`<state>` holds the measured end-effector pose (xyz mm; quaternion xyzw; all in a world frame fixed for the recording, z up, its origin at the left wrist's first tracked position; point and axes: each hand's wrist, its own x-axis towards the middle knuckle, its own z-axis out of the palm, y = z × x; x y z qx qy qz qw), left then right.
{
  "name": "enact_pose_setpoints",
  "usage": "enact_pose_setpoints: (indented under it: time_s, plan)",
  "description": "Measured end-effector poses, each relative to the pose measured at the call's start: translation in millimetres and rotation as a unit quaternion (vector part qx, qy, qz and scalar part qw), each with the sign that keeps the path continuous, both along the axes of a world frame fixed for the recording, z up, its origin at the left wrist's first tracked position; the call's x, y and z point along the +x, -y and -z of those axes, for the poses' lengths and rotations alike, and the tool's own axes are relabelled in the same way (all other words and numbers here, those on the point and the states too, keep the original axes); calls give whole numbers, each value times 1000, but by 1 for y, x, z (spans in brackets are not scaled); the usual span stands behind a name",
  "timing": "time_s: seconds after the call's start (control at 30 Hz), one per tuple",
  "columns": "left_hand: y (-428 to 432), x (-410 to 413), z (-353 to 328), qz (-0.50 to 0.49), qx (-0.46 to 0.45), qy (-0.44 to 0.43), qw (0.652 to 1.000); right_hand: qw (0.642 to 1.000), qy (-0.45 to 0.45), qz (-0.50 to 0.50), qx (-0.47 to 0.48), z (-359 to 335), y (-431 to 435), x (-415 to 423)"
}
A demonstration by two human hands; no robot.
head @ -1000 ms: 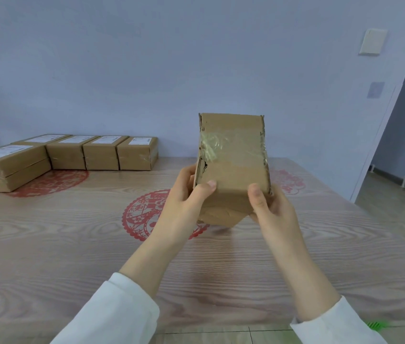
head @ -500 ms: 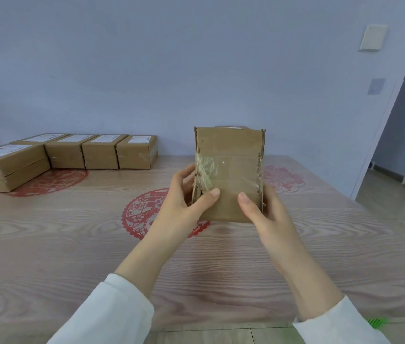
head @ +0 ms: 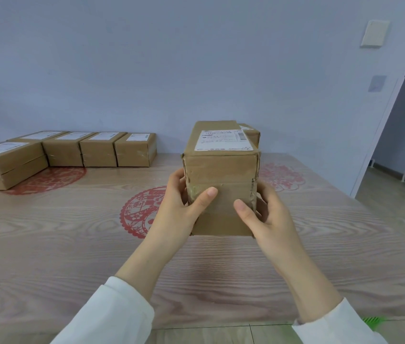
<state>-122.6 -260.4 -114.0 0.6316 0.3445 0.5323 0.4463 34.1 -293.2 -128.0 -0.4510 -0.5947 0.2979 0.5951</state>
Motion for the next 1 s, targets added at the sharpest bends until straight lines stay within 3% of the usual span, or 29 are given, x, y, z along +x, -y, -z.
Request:
enact_pose_setpoints:
  time_s: [0.2, 0.4, 0.8, 1.0]
  plan:
    - [-1, -1, 4, 22, 4, -29, 999, 999, -35, 10, 10, -2, 0, -2]
    - [-1, 2, 3, -3, 11, 25, 1000, 1000, -10, -2, 16, 2, -1, 0]
    - [-9, -4, 1, 30, 30, -35, 998, 999, -42, -4, 32, -2, -1, 0]
    - [-15, -7, 7, 43, 36, -98, 994, 988, -155, 5, -17, 7, -6, 4]
